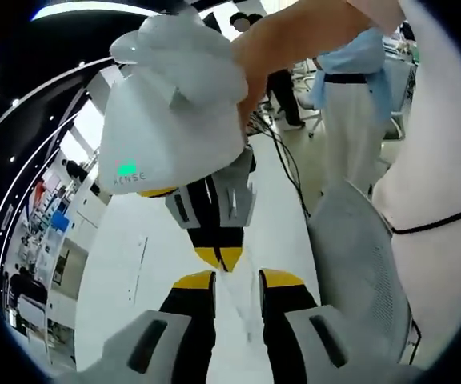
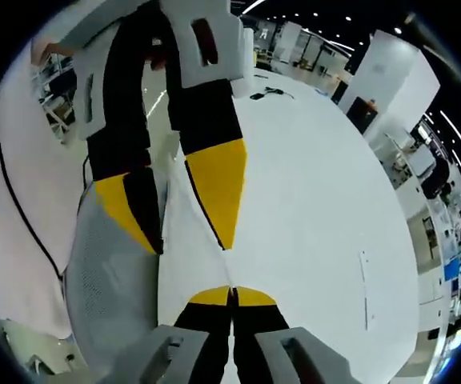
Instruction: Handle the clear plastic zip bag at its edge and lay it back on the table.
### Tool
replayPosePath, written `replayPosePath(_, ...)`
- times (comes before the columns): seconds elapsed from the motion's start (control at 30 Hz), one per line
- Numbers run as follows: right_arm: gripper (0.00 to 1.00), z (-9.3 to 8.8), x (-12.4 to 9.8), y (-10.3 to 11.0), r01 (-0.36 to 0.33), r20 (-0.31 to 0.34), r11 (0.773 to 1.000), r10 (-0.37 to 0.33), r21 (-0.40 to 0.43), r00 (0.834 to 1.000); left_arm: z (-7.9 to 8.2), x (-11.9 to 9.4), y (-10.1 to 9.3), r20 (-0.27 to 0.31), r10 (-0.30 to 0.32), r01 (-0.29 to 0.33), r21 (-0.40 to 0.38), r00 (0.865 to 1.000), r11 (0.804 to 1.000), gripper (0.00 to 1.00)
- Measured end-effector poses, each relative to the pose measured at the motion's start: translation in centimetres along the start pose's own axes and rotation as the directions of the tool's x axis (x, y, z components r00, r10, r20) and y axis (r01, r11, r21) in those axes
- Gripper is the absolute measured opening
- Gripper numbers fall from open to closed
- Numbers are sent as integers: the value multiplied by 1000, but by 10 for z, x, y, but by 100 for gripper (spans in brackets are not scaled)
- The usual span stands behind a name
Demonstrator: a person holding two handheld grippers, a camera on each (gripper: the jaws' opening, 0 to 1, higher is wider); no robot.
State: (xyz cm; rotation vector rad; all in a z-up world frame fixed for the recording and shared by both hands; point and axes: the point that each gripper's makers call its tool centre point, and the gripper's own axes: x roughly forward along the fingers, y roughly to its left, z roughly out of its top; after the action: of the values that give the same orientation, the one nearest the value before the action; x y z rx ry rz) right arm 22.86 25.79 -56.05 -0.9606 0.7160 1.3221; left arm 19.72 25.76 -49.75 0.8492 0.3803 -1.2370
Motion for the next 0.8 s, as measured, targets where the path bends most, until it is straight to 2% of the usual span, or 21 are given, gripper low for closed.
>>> replayPosePath(0.13, 0, 1, -1, 0, 7, -1, 1000, -7, 12, 1000, 2, 0, -4, -4, -16, 16, 3, 1000, 1000, 18)
replayPosePath(0.37, 0, 1, -4, -2, 11, -1, 1000, -11, 19, 1000, -4, 9, -3, -45, -19, 20, 34, 999, 999, 17)
replayPosePath(0.53, 0, 3, -4, -1, 8, 5, 1000, -8, 25, 1000, -18, 17, -2, -113, -22, 31, 73, 993, 997, 14)
replayPosePath(0.8, 0, 6, -8, 0, 2, 14, 999, -2, 38, 1000, -33, 23, -1, -169, -26, 45, 107, 985, 993, 8)
